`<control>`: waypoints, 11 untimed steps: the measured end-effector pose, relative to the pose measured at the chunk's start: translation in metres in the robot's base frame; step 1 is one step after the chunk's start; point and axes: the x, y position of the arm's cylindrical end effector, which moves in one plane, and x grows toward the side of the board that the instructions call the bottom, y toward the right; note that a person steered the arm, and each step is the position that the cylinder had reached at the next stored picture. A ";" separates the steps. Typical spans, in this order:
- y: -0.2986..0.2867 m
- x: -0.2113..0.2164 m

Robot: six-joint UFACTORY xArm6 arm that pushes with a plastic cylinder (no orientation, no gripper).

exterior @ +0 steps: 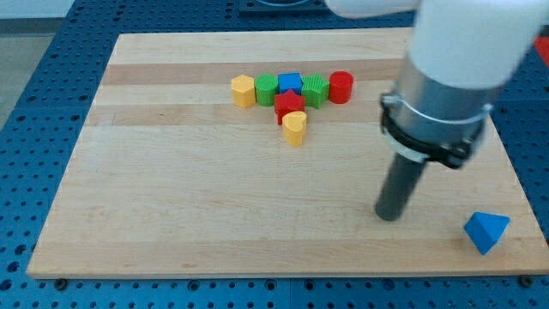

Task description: Move the yellow heart diagonal to the red star

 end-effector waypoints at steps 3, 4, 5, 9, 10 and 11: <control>-0.106 -0.076; -0.131 -0.095; -0.133 -0.122; -0.028 -0.130; -0.003 -0.129; 0.001 -0.107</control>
